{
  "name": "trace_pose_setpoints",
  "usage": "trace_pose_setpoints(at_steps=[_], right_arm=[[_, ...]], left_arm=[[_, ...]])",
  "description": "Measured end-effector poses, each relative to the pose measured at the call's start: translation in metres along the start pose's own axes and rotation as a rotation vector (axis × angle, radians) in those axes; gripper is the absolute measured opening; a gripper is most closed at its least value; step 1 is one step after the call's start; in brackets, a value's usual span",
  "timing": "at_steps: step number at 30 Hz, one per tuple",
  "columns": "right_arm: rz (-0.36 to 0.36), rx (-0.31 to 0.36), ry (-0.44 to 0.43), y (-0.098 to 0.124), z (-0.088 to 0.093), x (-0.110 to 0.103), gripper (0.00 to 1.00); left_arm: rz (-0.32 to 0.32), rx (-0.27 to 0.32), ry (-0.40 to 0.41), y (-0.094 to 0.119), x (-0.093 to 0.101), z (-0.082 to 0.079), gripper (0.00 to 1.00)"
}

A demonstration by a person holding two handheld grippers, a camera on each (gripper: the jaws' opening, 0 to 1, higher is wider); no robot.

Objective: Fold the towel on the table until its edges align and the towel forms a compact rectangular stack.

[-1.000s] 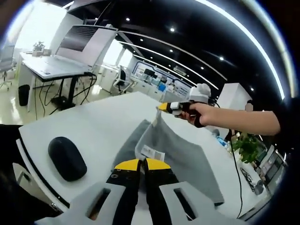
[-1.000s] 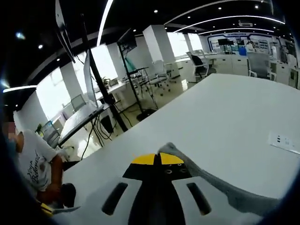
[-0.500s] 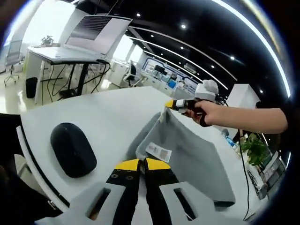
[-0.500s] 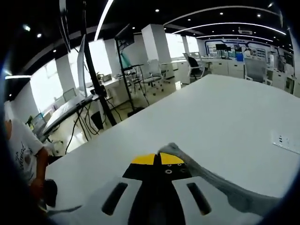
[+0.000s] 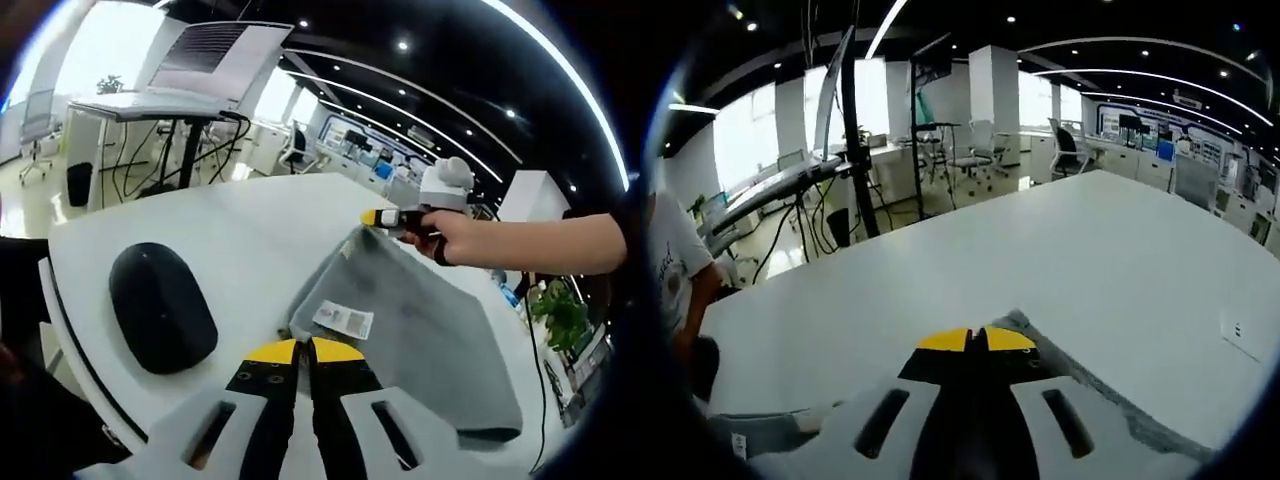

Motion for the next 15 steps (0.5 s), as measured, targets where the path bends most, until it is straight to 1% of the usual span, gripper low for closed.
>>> trace_pose_setpoints(at_steps=[2, 5, 7, 8, 10, 12, 15], right_arm=[[-0.015, -0.004, -0.011, 0.003, -0.001, -0.003, 0.02], [-0.025, 0.004, -0.011, 0.007, -0.006, -0.005, 0.03], [-0.028, 0.002, -0.013, 0.009, -0.009, -0.005, 0.04], [-0.029, 0.004, -0.016, 0.011, -0.010, -0.005, 0.05], [-0.025, -0.003, -0.018, 0.012, -0.009, -0.002, 0.07], [-0.019, -0.011, -0.029, 0.013, -0.009, 0.001, 0.12], [-0.014, -0.019, -0.034, 0.014, -0.008, 0.003, 0.15]], left_arm=[[0.003, 0.000, -0.004, 0.000, 0.000, 0.000, 0.05], [-0.001, -0.001, -0.033, 0.001, 0.000, -0.003, 0.06], [-0.023, 0.000, -0.043, 0.001, -0.005, -0.004, 0.11], [-0.051, 0.004, -0.055, 0.002, -0.010, -0.005, 0.17], [-0.067, 0.011, -0.078, 0.003, -0.013, -0.007, 0.23], [-0.066, 0.012, -0.079, 0.003, -0.014, -0.007, 0.25], [-0.068, 0.014, -0.097, 0.005, -0.013, -0.008, 0.27]])
Point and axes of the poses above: the point that each gripper's makers call its tool centre point, and the gripper's own axes: y roughly backward along the fingers, x roughly to its right, z roughly out of its underside, the point moved 1 cm from there along y, roughly backward along the fingers, and after that the axes turned 14 degrees about -y, right-handed, at the moved point
